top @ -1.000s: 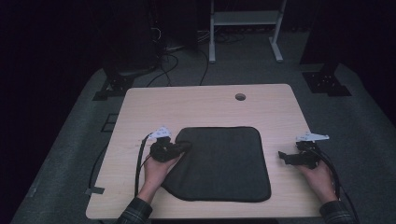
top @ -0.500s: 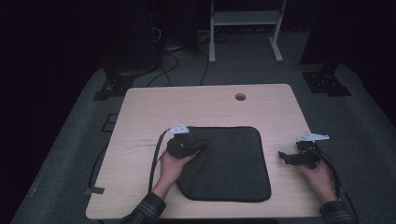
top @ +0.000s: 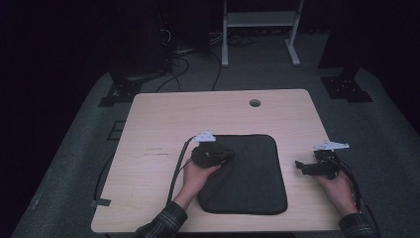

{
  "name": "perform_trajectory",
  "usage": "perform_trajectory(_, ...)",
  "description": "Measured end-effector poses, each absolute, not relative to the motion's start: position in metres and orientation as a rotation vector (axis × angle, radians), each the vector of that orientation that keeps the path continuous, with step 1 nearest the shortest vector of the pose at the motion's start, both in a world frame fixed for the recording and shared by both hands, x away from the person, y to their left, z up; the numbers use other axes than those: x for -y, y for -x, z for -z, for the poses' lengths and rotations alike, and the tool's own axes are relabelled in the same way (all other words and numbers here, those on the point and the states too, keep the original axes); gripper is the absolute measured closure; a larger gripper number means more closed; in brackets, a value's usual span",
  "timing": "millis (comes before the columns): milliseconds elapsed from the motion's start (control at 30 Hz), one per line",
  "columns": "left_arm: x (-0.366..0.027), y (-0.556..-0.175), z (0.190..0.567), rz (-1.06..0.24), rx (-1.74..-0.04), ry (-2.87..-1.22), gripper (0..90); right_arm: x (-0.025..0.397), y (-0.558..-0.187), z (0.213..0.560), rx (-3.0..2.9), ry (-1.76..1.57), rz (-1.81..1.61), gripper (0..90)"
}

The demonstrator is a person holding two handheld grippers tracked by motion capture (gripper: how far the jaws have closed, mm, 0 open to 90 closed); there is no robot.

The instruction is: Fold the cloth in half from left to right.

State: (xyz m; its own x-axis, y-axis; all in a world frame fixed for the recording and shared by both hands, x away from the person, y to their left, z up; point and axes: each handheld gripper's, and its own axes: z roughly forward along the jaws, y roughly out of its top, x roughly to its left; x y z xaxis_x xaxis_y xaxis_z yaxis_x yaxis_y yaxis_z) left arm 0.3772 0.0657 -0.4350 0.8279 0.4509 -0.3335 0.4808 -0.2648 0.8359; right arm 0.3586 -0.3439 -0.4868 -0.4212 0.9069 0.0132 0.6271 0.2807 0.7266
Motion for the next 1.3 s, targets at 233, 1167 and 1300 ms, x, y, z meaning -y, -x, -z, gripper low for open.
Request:
perform_trajectory(233, -0.051, -0.379, 0.435, 0.054, -0.677, -1.905, 87.8, 0.344, -0.359, 0.487, -2.152, -1.381, -0.937, 8.2)
perform_trajectory(1167, 0.037, -0.399, 0.452, 0.190, -0.581, -1.926, 87.8, 0.344, -0.359, 0.487, -2.152, -1.377, -0.937, 8.1)
perform_trajectory(1300, 0.049, -0.402, 0.457, 0.204, -0.575, -1.950, 87.8, 0.344, -0.359, 0.487, -2.152, -1.377, -0.937, 8.2)
